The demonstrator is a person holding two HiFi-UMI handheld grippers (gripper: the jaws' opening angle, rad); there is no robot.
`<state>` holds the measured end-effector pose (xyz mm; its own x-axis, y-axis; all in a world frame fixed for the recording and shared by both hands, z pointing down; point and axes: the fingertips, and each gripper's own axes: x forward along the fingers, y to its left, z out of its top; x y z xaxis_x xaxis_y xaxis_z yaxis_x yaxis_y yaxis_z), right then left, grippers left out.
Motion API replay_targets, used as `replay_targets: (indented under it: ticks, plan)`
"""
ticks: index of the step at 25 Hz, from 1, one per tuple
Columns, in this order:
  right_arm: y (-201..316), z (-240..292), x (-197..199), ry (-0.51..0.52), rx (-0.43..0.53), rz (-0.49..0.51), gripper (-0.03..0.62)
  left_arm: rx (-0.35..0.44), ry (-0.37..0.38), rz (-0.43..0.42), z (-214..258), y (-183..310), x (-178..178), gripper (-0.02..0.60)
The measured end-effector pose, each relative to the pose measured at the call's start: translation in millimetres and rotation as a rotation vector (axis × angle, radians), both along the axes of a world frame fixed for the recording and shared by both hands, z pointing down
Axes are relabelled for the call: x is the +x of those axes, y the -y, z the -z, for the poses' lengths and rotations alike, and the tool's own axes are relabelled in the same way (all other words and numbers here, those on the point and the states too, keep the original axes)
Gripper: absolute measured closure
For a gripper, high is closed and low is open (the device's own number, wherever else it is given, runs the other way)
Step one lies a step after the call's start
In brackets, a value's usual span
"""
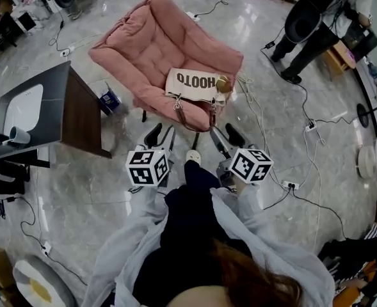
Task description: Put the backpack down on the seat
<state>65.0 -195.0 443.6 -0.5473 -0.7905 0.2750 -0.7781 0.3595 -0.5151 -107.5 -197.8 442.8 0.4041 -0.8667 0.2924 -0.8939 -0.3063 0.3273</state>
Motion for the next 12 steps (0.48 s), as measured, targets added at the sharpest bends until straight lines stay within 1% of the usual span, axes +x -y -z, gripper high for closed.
replay_targets:
  ticks: [2,4,5,6,7,9,12]
  plan:
    - [-4,16,5,-0.006,0.051,-0.018,0.398,0.064,-0.004,-0.007,19,-4,0,0.489]
    - [-7,31,10,0.028,0.086,-0.043,0.52,0.111,-0.034,-0.044,33,-10,4,0.524]
    - [-8,36,11,0.049,0.101,-0.048,0.568,0.127,-0.051,-0.066,40,-12,7,0.533]
    - [-9,42,11,0.057,0.12,-0.046,0.588,0.141,-0.062,-0.086,45,-14,10,0.541]
    - [-8,48,10,0.046,0.144,-0.038,0.588,0.156,-0.063,-0.1,50,-15,12,0.551]
    - [-6,55,9,-0.021,0.184,-0.026,0.588,0.184,-0.04,-0.119,57,-15,13,0.563]
    - [-3,57,7,-0.112,0.207,-0.013,0.586,0.205,-0.002,-0.12,60,-12,10,0.566]
